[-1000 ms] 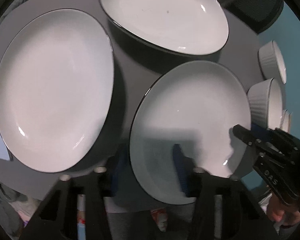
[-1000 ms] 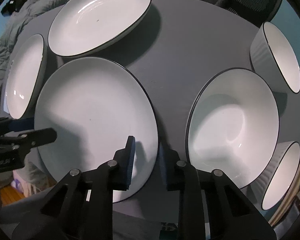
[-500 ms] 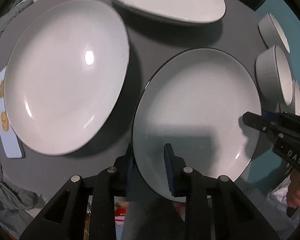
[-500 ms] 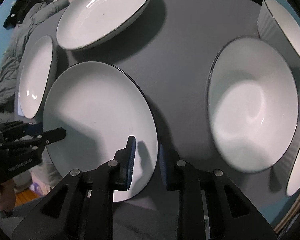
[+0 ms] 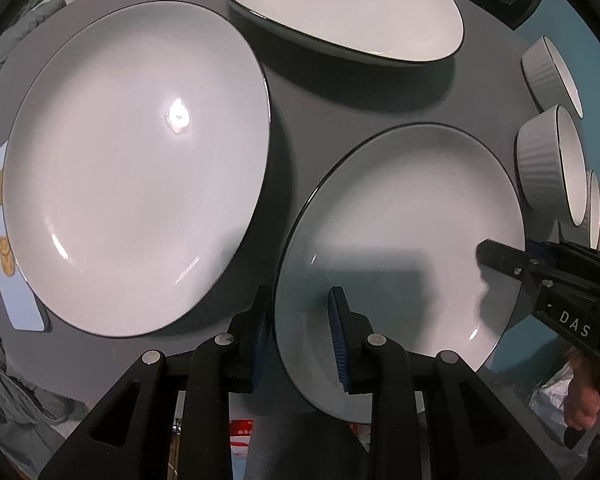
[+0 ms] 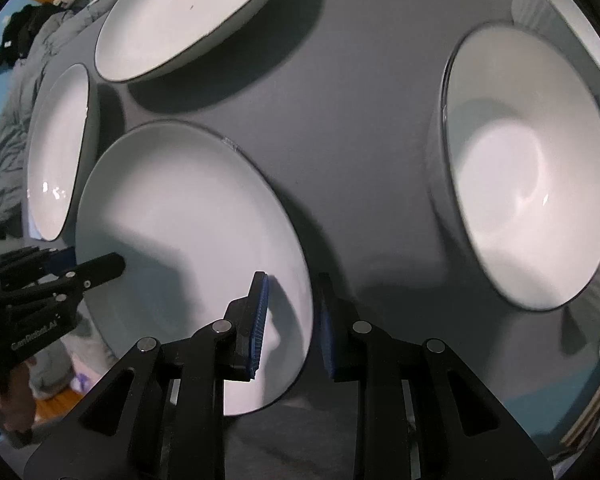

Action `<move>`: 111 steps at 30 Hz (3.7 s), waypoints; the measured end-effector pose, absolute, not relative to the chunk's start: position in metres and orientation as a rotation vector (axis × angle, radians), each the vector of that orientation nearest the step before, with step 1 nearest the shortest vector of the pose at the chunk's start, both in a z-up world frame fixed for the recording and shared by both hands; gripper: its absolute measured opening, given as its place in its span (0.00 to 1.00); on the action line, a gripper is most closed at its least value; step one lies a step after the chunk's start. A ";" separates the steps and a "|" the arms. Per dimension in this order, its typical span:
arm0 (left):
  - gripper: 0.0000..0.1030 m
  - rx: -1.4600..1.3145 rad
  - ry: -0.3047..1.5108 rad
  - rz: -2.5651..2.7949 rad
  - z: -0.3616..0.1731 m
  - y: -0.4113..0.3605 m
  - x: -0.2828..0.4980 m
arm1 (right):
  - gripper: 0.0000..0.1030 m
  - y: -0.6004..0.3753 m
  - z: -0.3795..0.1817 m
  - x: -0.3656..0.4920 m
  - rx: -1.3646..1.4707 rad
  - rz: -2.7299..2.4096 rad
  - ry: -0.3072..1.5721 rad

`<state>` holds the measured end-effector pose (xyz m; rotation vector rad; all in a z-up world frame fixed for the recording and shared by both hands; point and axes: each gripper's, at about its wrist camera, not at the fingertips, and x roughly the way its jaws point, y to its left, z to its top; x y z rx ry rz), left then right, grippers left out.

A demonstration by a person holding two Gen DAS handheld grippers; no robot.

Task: Organize plates and bowls

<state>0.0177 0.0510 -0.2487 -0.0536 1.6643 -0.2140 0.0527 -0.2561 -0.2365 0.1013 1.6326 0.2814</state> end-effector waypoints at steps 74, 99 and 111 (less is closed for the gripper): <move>0.28 -0.088 1.550 -0.070 -0.271 0.035 0.192 | 0.13 -0.232 -0.206 0.189 0.206 0.371 1.516; 0.27 -0.031 1.592 -0.073 -0.275 0.030 0.193 | 0.31 -0.218 -0.212 0.202 0.105 0.294 1.663; 0.29 -0.057 1.558 -0.076 -0.260 0.048 0.180 | 0.40 -0.216 -0.203 0.195 0.022 0.240 1.635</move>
